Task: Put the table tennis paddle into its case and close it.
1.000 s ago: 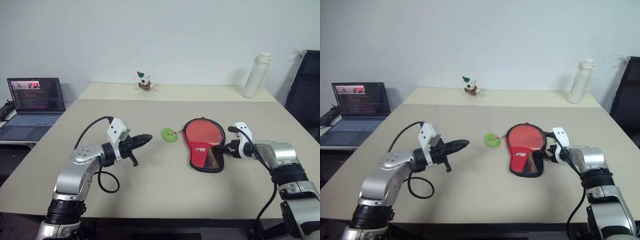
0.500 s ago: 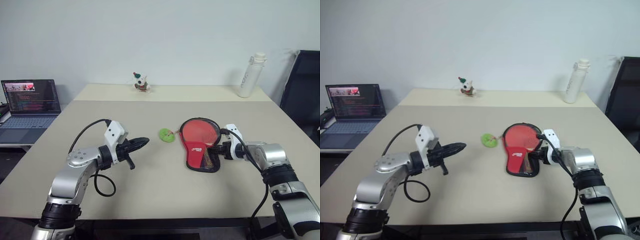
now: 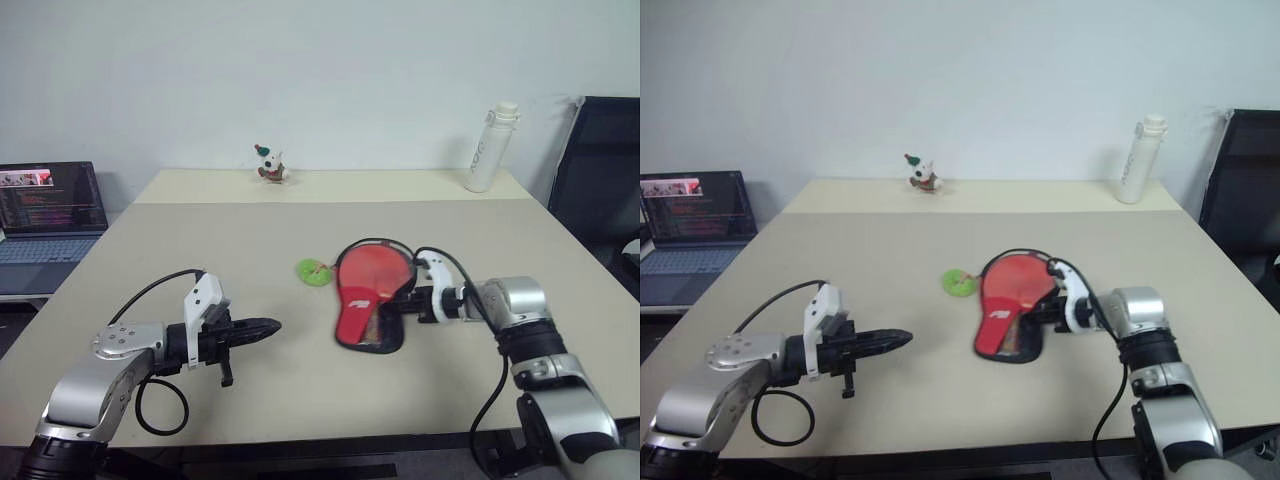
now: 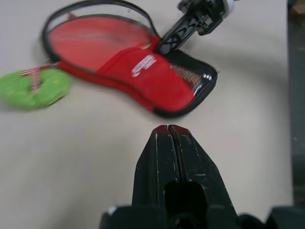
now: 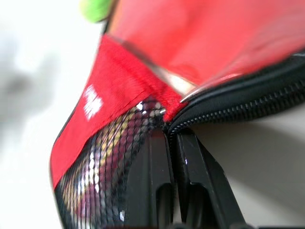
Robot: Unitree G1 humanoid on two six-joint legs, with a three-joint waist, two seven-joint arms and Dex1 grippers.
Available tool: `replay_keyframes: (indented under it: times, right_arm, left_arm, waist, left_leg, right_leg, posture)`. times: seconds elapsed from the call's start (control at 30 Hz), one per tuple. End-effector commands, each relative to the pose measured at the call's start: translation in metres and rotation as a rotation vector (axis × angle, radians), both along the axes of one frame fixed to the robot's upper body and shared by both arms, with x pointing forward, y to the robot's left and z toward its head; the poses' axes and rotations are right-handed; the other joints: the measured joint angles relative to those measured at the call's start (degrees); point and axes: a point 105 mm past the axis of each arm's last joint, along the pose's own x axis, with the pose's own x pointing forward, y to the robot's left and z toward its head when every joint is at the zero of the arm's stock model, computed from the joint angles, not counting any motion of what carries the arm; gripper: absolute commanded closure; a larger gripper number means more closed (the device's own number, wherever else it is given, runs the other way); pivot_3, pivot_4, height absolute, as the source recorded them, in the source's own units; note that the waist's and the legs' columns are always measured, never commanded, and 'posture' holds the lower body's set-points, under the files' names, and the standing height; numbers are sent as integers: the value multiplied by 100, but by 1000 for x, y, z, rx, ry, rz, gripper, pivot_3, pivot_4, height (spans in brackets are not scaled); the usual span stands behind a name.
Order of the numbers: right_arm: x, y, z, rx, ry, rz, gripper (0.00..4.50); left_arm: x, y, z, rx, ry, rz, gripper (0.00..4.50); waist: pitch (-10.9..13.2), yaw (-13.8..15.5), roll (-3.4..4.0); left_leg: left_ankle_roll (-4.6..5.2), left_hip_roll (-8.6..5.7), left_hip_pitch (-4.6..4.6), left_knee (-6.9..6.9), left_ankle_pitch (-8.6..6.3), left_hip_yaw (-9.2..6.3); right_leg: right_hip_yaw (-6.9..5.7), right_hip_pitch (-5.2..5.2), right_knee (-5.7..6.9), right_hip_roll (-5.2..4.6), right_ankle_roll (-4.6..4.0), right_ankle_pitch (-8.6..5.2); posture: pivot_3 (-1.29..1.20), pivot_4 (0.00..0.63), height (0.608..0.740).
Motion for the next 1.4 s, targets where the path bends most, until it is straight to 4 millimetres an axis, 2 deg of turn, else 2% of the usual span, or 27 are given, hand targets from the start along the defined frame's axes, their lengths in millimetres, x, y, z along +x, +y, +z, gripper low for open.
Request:
replay_keyframes:
  times: [0.03,0.13,0.37,0.53,0.87,1.03,1.13,1.27,1.4]
  right_arm:
    - [-21,19,14,57,-14,90,4468]
    - [-42,24,10,55,6,125,4468]
    - [-71,0,0,21,66,87,4468]
    - [-79,-11,-3,28,75,56,4468]
    - [-85,4,-13,73,104,42,4468]
    - [-90,3,-17,85,124,43,4468]
    - [-91,-5,-18,83,126,22,4468]
    - [-92,-21,-22,45,125,-34,3453]
    - [-109,-41,-30,16,145,-58,2126]
  left_arm:
    - [-8,2,10,4,-25,-32,4500]
    - [-13,-1,9,3,-13,-54,4500]
    - [-17,-5,6,6,1,-70,4500]
    - [-15,-7,5,7,4,-76,4500]
    - [-11,-10,5,8,-1,-82,4500]
    - [-12,-10,5,9,0,-78,4500]
    - [-13,-11,4,9,1,-74,4500]
    - [-13,-11,2,10,0,-63,4500]
    - [-9,-8,0,15,-7,-33,4500]
  waist:
    - [0,46,0]
    - [0,87,0]
    - [0,125,-1]
    - [0,144,-1]
    - [-1,127,-2]
    - [-1,125,-2]
    - [-1,125,-2]
    - [-1,142,-3]
    - [-3,188,-5]
  left_leg:
    - [0,0,-2,0,-1,0]
    - [1,-3,-7,0,-2,-2]
    - [2,-6,-9,1,-3,-7]
    - [2,-6,-8,-1,-3,-7]
    - [2,-4,-8,-2,-3,-6]
    - [2,-5,-8,-2,-3,-6]
    - [2,-4,-8,-3,-3,-6]
    - [2,-6,-9,-3,-3,-6]
    - [3,-6,-8,-4,-3,-9]
  right_leg:
    - [-1,1,-6,-1,0,0]
    - [-5,1,-12,-5,0,0]
    - [-9,3,-14,-6,0,0]
    - [-9,3,-15,-5,0,0]
    - [-7,2,-15,-2,0,-1]
    - [-7,3,-16,-2,0,-1]
    - [-6,2,-16,-2,0,-1]
    - [-6,4,-20,-3,1,-1]
    - [-8,7,-22,-3,2,-1]
  posture:
    - [0,150,740]
    - [0,150,740]
    - [0,150,740]
    - [0,150,740]
    - [0,150,740]
    - [0,150,740]
    - [0,150,740]
    - [0,150,740]
    - [0,150,740]
